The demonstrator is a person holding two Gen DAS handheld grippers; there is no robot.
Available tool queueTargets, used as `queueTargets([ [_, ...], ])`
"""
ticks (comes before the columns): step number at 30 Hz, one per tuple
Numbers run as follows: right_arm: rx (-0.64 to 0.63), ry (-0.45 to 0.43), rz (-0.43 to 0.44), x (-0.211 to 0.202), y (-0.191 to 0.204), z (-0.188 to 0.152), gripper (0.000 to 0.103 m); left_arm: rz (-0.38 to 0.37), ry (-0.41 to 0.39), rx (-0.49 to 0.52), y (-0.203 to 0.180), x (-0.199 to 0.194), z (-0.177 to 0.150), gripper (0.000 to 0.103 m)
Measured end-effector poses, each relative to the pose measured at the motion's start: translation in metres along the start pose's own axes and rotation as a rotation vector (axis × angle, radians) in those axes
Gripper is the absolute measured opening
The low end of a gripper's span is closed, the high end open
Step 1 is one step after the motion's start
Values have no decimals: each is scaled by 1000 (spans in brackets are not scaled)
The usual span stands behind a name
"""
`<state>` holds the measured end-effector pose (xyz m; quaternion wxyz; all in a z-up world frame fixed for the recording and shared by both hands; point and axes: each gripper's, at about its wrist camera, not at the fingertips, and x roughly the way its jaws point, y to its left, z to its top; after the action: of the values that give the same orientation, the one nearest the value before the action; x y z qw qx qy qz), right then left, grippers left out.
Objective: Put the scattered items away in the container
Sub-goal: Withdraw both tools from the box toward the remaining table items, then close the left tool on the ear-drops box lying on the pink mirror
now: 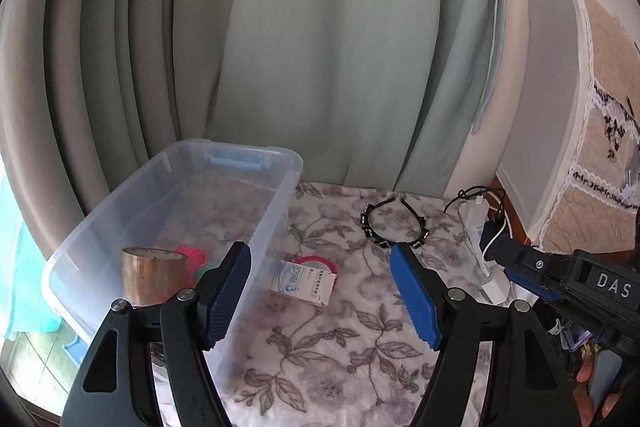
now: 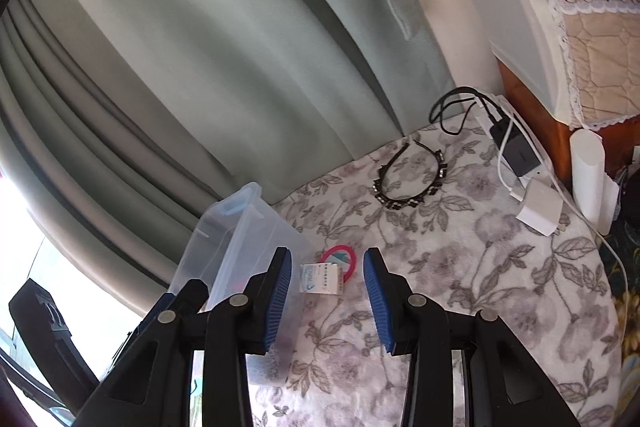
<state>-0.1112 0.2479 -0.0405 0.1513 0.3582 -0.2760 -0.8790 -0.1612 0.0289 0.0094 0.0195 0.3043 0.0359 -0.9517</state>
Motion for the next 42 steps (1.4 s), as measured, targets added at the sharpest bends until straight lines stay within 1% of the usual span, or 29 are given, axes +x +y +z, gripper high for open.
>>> queueTargets([
  [2, 15, 9, -13, 3, -14, 1, 41, 37, 25, -10, -10, 21, -8, 73],
  [7, 37, 40, -40, 16, -41, 3, 41, 111, 81, -81, -23, 69, -22, 73],
  [15, 21, 106, -82, 41, -70, 4, 40, 305, 158, -199, -29, 138, -31, 73],
  [20, 4, 138, -94, 58, -81, 4, 40, 388, 188, -212, -32, 166, -37, 73],
  [24, -20, 169, -99, 73, -84, 2, 40, 436, 175, -211, -31, 178, -40, 73],
  [26, -23, 185, -102, 81, -86, 1, 40, 455, 185, -197, -31, 187, -39, 73],
  [28, -22, 198, -105, 87, -88, 1, 40, 464, 204, -203, -28, 197, -40, 73],
  [32, -22, 217, -117, 95, -92, -2, 40, 473, 270, -221, -19, 218, -44, 73],
  [35, -18, 228, -125, 99, -95, -4, 40, 461, 284, -256, -14, 218, -47, 74],
  [39, -15, 246, -125, 106, -96, -7, 40, 423, 328, -326, -11, 211, -55, 74],
  [42, -29, 260, -121, 110, -93, -10, 40, 386, 347, -352, -8, 217, -61, 75],
])
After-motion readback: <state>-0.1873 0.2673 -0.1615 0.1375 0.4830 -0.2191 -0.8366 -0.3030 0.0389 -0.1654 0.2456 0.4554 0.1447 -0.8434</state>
